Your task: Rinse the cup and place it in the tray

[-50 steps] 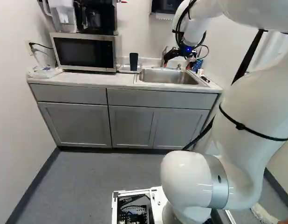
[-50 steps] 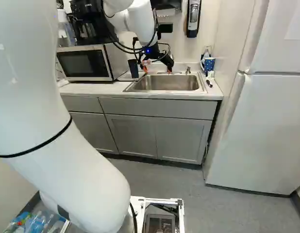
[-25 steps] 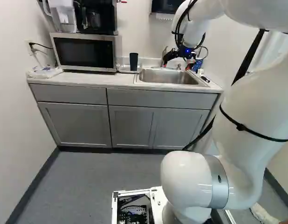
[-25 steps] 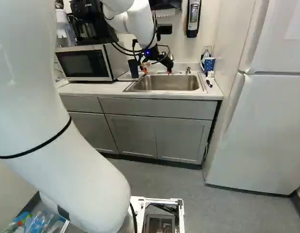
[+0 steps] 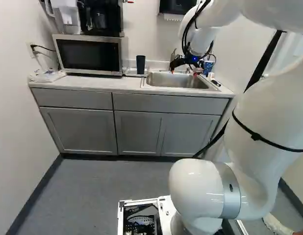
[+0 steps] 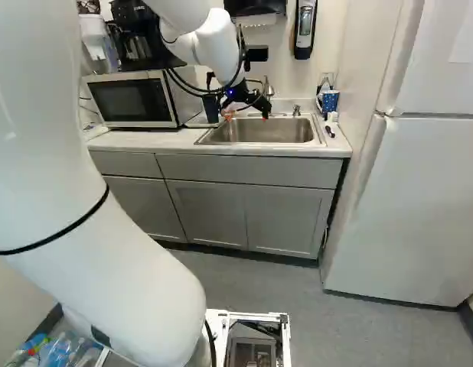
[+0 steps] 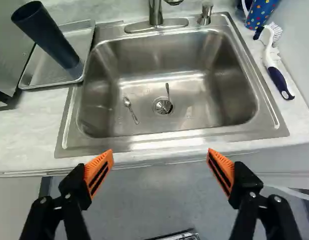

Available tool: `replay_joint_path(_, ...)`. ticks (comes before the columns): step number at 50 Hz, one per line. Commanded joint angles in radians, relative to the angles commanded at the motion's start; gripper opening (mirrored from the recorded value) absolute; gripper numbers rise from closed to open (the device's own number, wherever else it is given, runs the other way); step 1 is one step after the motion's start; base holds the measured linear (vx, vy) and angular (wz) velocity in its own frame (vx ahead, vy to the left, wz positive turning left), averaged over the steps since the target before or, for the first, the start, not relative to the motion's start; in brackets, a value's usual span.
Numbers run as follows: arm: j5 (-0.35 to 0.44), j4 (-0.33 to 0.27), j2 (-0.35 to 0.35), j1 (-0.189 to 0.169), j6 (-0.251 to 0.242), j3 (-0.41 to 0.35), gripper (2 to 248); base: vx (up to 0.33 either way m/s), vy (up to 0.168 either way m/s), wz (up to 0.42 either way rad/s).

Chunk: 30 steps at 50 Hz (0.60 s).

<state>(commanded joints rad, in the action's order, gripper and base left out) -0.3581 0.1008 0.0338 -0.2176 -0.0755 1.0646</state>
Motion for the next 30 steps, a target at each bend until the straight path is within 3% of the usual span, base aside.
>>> replay_joint_path(30,0.226,-0.018,0.045,0.04,0.014,-0.179,247,0.0,0.0,0.0)
